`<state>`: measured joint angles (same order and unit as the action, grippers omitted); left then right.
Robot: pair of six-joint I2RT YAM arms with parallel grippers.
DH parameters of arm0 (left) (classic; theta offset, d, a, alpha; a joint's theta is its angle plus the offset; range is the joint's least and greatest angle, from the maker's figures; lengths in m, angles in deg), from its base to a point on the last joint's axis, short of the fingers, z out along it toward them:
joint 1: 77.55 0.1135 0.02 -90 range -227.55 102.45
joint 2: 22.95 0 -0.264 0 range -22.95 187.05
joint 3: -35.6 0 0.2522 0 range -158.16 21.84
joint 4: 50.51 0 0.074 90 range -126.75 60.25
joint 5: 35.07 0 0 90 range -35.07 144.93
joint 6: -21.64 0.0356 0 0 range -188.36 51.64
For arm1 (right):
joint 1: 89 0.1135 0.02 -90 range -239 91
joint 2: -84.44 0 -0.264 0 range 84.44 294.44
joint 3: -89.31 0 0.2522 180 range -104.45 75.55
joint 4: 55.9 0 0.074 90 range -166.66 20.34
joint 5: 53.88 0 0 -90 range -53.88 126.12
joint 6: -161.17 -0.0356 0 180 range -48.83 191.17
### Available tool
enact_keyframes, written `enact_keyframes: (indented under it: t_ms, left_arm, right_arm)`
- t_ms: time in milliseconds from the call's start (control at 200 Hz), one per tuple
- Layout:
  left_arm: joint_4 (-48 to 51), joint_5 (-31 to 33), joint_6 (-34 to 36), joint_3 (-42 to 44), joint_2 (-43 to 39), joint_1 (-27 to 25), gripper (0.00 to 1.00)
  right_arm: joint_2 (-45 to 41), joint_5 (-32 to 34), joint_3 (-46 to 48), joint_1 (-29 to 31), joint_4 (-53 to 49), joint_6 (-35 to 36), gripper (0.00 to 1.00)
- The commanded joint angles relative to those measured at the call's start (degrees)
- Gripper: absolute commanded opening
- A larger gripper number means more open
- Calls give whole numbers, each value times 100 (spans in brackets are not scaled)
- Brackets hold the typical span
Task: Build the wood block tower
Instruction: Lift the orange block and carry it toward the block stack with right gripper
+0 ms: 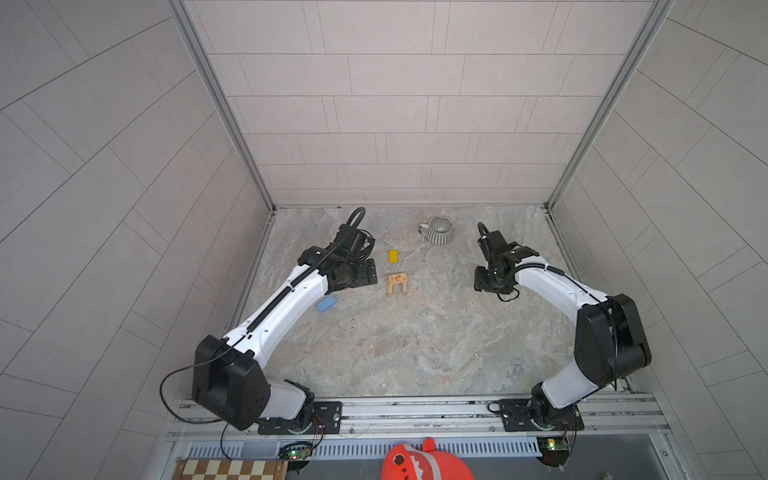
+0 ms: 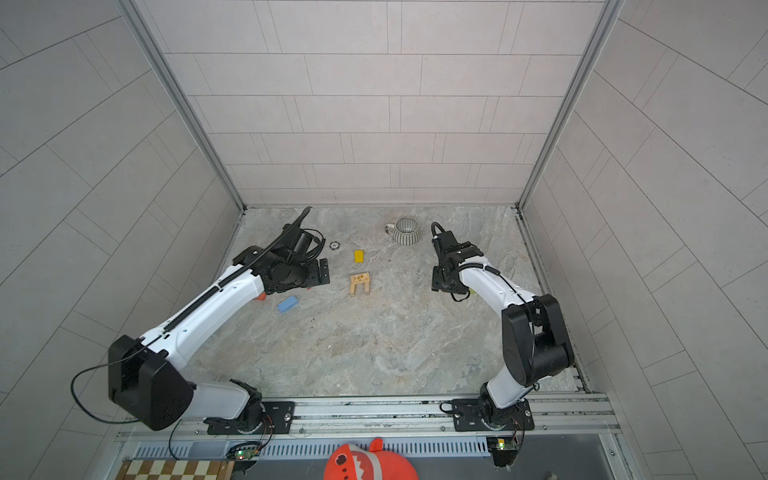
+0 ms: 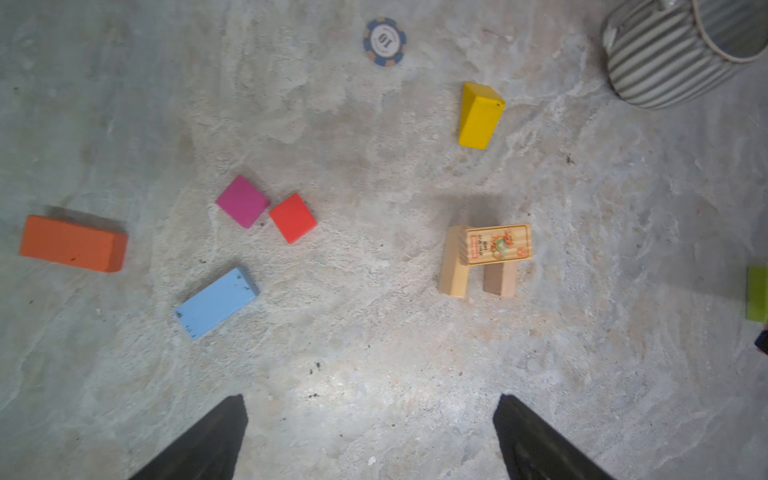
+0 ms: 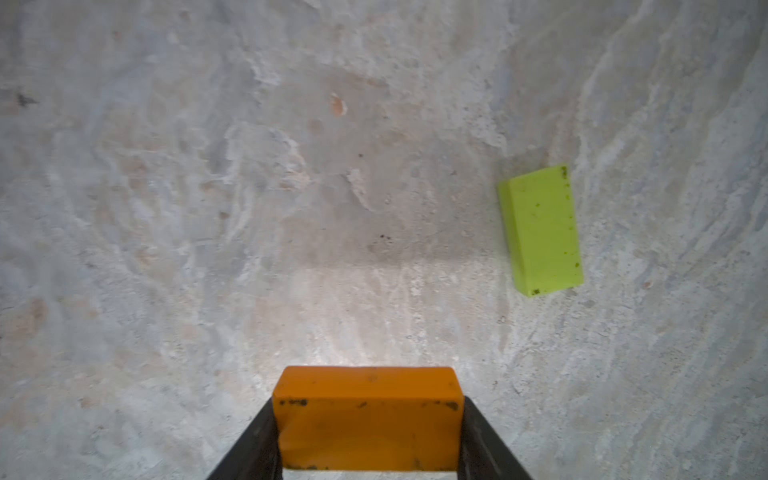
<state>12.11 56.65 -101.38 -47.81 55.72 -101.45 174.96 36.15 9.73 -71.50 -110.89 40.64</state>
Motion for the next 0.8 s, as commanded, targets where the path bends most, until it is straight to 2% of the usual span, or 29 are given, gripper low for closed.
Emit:
enact_keyframes:
  t_ms: [0, 265, 445, 616, 796]
  left_arm:
    - [386, 242, -68, 283, -332, 231, 100]
    - [456, 383, -291, 923, -838, 816, 100]
    - [548, 484, -521, 1217, -942, 979, 100]
    - [717, 770, -614, 1288, -936, 1119, 100]
    - [666, 778, -626, 1473, -1068, 1298, 100]
  right_arm:
    - [-31, 104, -379, 434, -336, -266, 53]
    - [634, 185, -1384, 1447, -499, -588, 52]
    - [1204, 260, -2027, 2019, -628, -794, 51]
    - [1662, 304, -2560, 2398, -769, -942, 51]
    - [2138, 341, -3109, 2665, -989, -1033, 51]
